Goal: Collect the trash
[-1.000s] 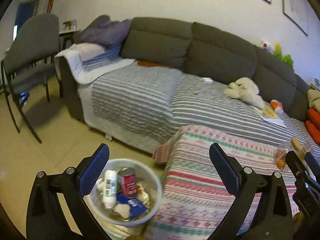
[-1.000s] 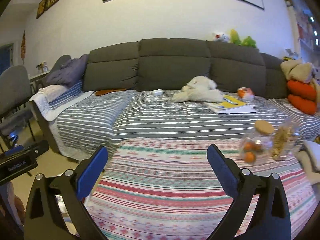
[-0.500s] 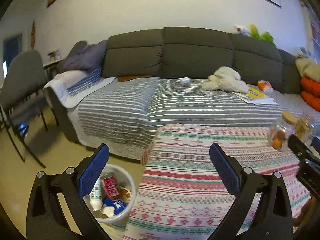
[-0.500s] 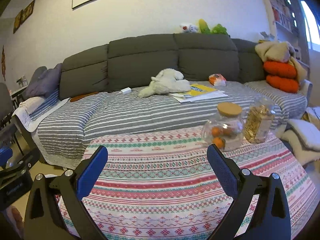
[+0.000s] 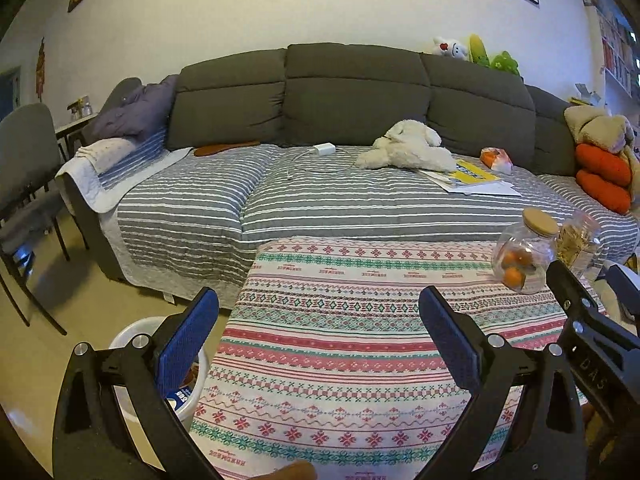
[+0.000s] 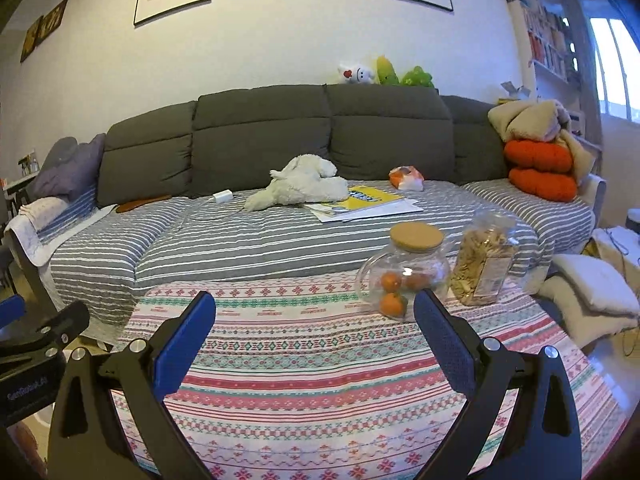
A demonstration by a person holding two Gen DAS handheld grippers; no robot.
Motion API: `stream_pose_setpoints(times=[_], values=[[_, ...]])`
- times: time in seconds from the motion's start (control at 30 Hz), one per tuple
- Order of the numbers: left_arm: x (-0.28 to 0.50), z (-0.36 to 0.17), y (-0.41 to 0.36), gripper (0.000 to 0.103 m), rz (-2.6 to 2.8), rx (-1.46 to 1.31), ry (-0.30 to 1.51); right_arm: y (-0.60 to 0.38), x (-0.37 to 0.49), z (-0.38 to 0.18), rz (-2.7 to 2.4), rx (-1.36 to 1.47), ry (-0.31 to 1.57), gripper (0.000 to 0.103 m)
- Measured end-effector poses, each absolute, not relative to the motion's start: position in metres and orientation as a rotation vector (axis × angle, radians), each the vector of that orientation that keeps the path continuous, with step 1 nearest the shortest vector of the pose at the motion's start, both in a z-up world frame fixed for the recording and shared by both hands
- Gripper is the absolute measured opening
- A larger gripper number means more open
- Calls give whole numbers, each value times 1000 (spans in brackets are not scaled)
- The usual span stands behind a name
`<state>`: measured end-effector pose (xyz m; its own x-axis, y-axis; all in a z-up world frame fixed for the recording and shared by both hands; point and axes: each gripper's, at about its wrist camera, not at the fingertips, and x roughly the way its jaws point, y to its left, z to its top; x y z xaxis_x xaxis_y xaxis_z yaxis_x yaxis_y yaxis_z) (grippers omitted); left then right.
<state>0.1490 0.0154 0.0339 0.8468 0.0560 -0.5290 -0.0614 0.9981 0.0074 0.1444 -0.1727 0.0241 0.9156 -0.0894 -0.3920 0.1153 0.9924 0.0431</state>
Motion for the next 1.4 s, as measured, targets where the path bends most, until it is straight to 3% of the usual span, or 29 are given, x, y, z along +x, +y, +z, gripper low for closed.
stream_pose_setpoints(times=[1.4], values=[[155, 29, 10, 96, 100, -19, 602, -176, 144, 16, -111, 43, 433, 96]])
